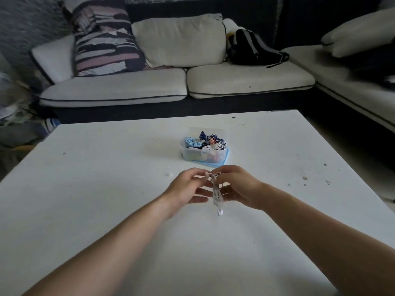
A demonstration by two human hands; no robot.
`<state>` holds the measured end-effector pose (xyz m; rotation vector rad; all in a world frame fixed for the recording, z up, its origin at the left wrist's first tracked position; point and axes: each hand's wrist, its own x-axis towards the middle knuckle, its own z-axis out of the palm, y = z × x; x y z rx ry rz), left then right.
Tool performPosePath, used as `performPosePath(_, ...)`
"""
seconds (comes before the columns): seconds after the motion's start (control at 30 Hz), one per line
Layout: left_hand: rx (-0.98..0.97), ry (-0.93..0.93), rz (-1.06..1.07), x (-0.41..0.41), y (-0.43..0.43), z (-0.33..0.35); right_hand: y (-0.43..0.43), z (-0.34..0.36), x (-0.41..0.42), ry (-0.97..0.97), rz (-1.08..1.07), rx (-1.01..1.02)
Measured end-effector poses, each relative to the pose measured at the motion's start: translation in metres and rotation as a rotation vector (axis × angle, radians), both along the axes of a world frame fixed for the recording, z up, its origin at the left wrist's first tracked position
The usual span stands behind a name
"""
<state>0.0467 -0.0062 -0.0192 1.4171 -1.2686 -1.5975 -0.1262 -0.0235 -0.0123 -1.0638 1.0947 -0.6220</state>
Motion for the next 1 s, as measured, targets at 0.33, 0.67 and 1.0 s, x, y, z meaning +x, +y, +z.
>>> performPosePath(0.33, -0.253, -0.414, 0.062, 0.017, 0.001, -0.025, 0.007, -0.025, 0.017, 0.124, -0.073, -0.074)
performPosePath(0.67, -0.431, -1.012, -0.002, 0.064, -0.035, -0.068, -0.017, -0.046, 0.007, 0.139, -0.18, 0.055)
performPosePath(1.0, -0.432, -1.004, -0.013, 0.054, -0.036, -0.068, -0.011, -0.036, 0.015, 0.043, -0.188, 0.031)
